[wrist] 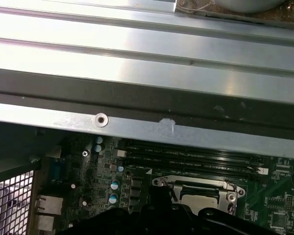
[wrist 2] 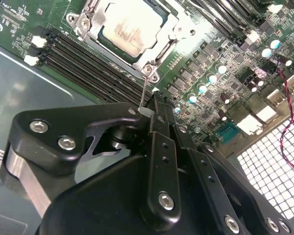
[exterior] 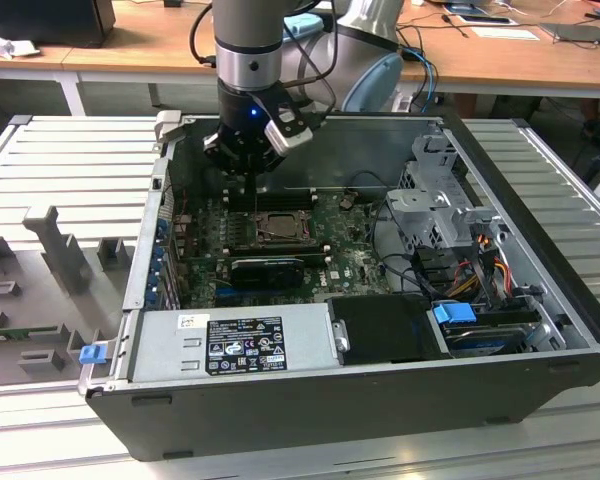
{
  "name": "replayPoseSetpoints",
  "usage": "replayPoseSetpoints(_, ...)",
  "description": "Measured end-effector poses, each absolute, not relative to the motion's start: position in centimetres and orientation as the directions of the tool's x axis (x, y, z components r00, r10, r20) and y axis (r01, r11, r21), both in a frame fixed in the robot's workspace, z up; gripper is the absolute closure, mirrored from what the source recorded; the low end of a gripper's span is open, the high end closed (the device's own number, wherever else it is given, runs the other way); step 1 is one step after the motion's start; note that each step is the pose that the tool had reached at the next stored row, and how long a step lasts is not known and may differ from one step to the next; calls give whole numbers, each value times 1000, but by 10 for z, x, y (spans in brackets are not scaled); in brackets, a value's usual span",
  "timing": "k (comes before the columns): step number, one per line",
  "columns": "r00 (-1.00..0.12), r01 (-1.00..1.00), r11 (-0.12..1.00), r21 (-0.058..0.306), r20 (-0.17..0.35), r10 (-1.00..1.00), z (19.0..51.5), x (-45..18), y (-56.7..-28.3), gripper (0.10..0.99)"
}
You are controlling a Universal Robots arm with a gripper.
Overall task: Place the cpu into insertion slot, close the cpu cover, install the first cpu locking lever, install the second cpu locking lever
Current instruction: 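Install the first cpu locking lever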
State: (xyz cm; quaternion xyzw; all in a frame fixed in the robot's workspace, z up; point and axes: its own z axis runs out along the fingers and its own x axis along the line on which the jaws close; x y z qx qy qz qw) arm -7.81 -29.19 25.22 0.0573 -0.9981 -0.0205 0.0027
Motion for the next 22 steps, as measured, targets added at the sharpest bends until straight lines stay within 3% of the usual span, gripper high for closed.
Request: replayPoseSetpoints(22,-993,-114,993,42,3,-114,252,-60,-292,980)
